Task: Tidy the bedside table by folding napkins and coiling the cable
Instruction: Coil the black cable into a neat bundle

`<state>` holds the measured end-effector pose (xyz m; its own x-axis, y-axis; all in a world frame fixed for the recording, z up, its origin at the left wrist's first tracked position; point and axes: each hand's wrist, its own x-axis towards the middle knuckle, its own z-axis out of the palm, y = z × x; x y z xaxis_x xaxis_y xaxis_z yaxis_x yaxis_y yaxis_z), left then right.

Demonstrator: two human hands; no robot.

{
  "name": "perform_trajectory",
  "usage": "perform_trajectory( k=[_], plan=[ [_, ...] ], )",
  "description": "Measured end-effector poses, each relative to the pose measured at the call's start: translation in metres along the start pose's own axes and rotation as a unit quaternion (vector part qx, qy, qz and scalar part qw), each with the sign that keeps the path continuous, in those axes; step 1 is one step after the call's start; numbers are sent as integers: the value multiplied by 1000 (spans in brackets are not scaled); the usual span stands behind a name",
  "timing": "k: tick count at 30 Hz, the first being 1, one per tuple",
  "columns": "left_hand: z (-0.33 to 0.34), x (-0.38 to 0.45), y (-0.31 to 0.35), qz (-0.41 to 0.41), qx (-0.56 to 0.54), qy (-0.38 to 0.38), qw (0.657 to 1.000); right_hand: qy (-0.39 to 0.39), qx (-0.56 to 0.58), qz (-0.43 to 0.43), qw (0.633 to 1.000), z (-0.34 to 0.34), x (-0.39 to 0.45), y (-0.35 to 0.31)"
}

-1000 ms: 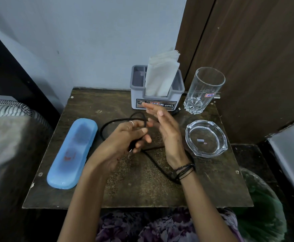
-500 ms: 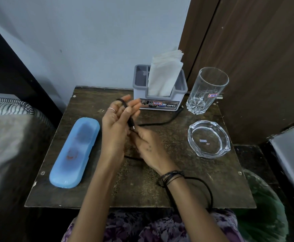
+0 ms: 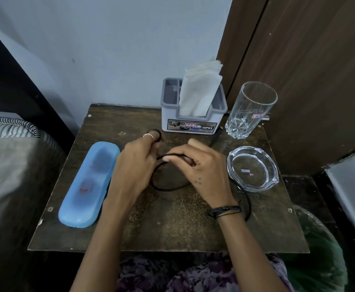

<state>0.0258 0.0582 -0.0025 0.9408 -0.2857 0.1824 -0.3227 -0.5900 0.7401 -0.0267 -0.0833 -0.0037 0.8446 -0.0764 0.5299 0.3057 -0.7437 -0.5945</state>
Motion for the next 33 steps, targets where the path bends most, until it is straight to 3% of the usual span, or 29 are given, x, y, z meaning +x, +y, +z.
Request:
perform_trajectory(
  k=[3, 6, 9, 12, 14, 15, 19, 21, 23, 25, 28, 30, 33],
  plan=[
    [1, 5, 0, -82, -187, -74, 976, 31, 29, -2, 999, -1, -1, 4],
    [-3, 9, 5, -135, -340, -180, 913, 48, 34, 47, 997, 0, 1, 14],
    [-6, 5, 8, -120, -433, -276, 850, 21, 103, 87, 991, 6, 1, 16],
    [-3, 0, 8, -101, -585, -251, 764, -10, 154, 116, 981, 15, 2, 10],
    [-2, 2, 8, -75, -669, -176, 718, -68, 122, 148, 979, 18, 3, 9],
    [-3, 4, 8, -62, -687, -132, 711, -109, 90, 155, 978, 20, 2, 8],
    [5, 10, 4, -46, -623, 34, 780, -205, 22, 91, 974, 25, -3, -3],
    [9, 10, 3, -37, -536, 89, 838, -230, 45, 67, 970, 23, -2, -8],
    [11, 8, -2, 9, -378, 109, 919, -224, 51, 33, 973, 22, -1, -10],
    [9, 6, -8, 59, -166, 78, 981, -167, 2, -14, 986, 21, 0, -12],
    [2, 0, -7, 64, 27, 40, 997, -28, -129, -53, 990, 18, 1, -8],
    [-3, -1, -1, 49, 21, 20, 998, 36, -163, -60, 984, 16, 0, -5],
    [-12, 2, 4, 25, -25, -4, 999, 64, -145, -59, 986, 15, -2, -2]
  ],
)
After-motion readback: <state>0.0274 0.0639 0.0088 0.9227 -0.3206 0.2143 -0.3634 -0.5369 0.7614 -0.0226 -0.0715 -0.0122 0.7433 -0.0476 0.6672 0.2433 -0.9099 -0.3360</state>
